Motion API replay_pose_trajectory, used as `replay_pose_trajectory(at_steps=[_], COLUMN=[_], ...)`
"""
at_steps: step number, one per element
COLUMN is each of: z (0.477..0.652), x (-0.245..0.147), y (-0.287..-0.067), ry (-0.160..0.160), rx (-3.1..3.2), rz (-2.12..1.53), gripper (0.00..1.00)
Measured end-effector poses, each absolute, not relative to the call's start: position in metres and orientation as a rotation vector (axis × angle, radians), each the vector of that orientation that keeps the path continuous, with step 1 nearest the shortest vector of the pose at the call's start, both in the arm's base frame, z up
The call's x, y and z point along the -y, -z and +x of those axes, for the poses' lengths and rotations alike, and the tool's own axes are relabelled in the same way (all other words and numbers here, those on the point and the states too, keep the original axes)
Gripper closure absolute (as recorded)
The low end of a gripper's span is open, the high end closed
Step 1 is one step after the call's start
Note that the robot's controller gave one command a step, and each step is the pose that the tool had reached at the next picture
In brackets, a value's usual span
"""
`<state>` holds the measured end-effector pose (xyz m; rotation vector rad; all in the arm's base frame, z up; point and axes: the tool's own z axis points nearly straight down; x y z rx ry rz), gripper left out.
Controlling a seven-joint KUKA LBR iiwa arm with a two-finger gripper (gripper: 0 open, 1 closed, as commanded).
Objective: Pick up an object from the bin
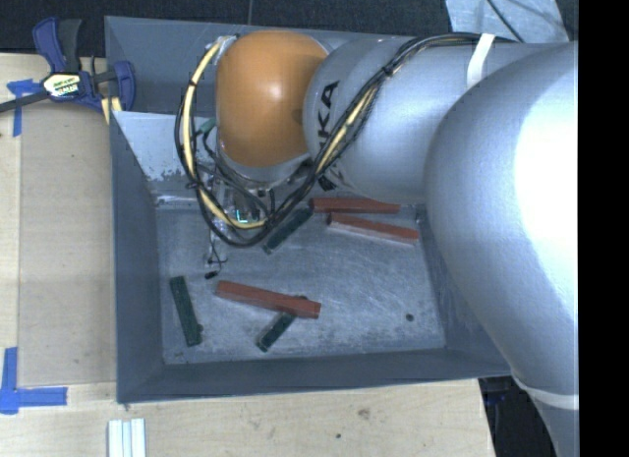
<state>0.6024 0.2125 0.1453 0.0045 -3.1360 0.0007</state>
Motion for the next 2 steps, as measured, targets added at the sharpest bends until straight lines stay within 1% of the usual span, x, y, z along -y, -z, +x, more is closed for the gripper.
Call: replay_pose_trajectory(at_steps=[1, 2], z=[0.5344, 0.5387], x=[-0.1570, -0.1604], y=[-0.0681, -0.0731], ry=[-0.007, 0.001], rx=[3.129, 3.141], rz=[0.119, 0.121], gripper=[0.00, 1.00])
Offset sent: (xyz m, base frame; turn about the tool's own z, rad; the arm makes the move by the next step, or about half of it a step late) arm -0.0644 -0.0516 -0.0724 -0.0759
